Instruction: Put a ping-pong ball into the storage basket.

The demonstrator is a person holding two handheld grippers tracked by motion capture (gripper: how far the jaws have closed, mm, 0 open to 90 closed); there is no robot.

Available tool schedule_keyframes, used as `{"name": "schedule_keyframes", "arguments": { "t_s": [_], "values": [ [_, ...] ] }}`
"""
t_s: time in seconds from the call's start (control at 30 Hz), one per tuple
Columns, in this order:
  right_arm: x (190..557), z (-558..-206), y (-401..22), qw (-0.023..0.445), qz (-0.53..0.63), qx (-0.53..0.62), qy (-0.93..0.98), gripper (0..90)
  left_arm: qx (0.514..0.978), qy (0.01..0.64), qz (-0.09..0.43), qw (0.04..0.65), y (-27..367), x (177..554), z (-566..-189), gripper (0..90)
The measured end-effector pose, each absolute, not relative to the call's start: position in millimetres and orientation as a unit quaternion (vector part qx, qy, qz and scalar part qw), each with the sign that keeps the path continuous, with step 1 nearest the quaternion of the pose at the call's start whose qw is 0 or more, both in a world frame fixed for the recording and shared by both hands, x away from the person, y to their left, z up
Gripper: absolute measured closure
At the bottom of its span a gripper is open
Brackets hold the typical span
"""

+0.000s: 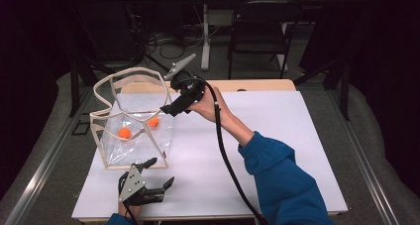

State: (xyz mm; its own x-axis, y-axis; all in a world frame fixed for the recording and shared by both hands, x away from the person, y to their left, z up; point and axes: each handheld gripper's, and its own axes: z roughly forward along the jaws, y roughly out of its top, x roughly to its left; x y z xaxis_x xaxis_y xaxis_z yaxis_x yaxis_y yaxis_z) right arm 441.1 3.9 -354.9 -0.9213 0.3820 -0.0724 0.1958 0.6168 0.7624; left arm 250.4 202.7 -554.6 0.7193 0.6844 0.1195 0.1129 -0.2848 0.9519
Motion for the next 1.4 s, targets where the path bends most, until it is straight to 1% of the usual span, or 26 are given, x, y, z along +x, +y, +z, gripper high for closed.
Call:
{"name": "schedule_keyframes", "arguments": {
  "t_s": [0.23,0.6,1.4],
  "values": [
    [440,-366,-11,0.108,0.404,0.168,0.893,4.7,0.757,0.263,0.267,0.536,202,250,-555,16.0],
    [431,-380,-31,0.114,0.392,0.174,0.896,1.8,0.757,0.265,0.269,0.534,203,249,-555,16.0],
    [402,-412,-84,0.123,0.395,0.198,0.889,1.5,0.754,0.263,0.27,0.538,204,247,-553,16.0]
  ]
}}
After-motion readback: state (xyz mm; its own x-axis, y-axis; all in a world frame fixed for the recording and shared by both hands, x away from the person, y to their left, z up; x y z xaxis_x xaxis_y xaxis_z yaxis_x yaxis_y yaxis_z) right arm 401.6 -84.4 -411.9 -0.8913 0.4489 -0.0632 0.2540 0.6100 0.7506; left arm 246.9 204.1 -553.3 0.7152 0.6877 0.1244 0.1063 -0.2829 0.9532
